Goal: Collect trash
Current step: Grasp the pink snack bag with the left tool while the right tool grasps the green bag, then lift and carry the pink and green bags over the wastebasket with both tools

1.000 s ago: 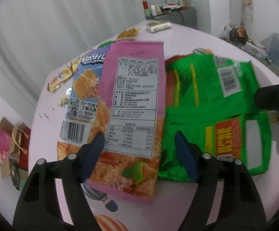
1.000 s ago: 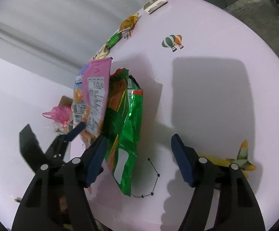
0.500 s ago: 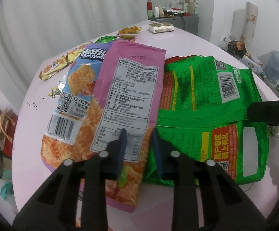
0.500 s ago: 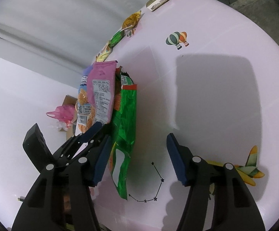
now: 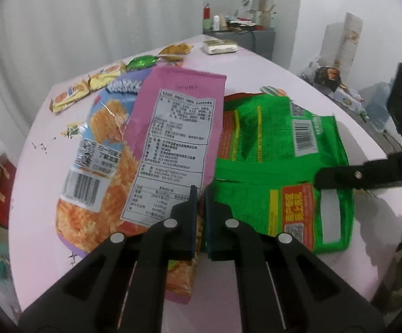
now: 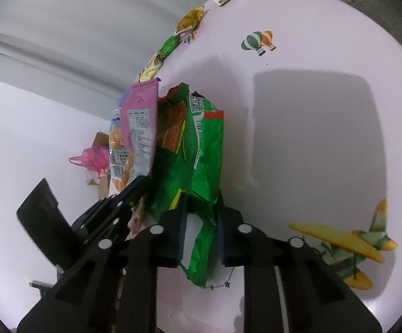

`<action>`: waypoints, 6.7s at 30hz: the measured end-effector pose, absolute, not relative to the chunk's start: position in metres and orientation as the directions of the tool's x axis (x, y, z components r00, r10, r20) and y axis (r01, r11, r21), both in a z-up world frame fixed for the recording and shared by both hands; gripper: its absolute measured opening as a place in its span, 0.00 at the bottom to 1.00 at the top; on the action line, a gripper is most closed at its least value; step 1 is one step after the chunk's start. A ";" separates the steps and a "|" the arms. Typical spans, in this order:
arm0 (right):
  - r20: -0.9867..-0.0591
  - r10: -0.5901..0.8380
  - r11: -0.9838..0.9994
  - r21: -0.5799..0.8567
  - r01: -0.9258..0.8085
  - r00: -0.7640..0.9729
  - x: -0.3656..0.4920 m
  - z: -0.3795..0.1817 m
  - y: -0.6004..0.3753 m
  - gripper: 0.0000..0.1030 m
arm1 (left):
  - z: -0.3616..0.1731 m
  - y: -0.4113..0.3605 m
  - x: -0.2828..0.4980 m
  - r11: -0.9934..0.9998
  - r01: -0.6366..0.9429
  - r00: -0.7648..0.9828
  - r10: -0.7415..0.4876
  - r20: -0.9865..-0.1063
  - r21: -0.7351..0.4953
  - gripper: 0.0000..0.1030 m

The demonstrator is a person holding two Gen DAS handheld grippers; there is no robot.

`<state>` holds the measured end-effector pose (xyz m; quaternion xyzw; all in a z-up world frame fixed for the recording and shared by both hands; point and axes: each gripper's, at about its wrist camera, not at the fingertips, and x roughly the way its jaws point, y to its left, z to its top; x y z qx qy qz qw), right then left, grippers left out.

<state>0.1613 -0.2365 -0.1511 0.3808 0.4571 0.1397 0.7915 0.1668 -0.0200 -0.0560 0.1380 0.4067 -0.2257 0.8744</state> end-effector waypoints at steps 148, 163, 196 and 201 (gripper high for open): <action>-0.420 0.292 0.487 0.839 0.244 0.859 -0.001 -0.132 -0.407 0.04 | 0.041 -0.168 0.041 0.631 0.606 0.786 -0.381 -0.487 0.485 0.00; -0.421 0.000 0.433 0.818 0.380 0.907 -0.074 -0.131 -0.515 0.05 | 0.062 -0.277 0.048 0.521 0.798 0.594 -0.595 -0.542 0.302 0.00; -0.795 -0.264 0.502 0.370 0.782 0.546 -0.004 -0.332 -0.657 0.61 | -0.069 -0.437 0.169 0.527 0.805 0.093 -0.565 -0.820 -0.273 0.00; -0.758 -0.213 0.390 0.513 0.765 0.617 -0.031 -0.346 -0.668 0.61 | -0.099 -0.480 0.174 0.564 0.741 -0.009 -0.534 -0.846 -0.364 0.00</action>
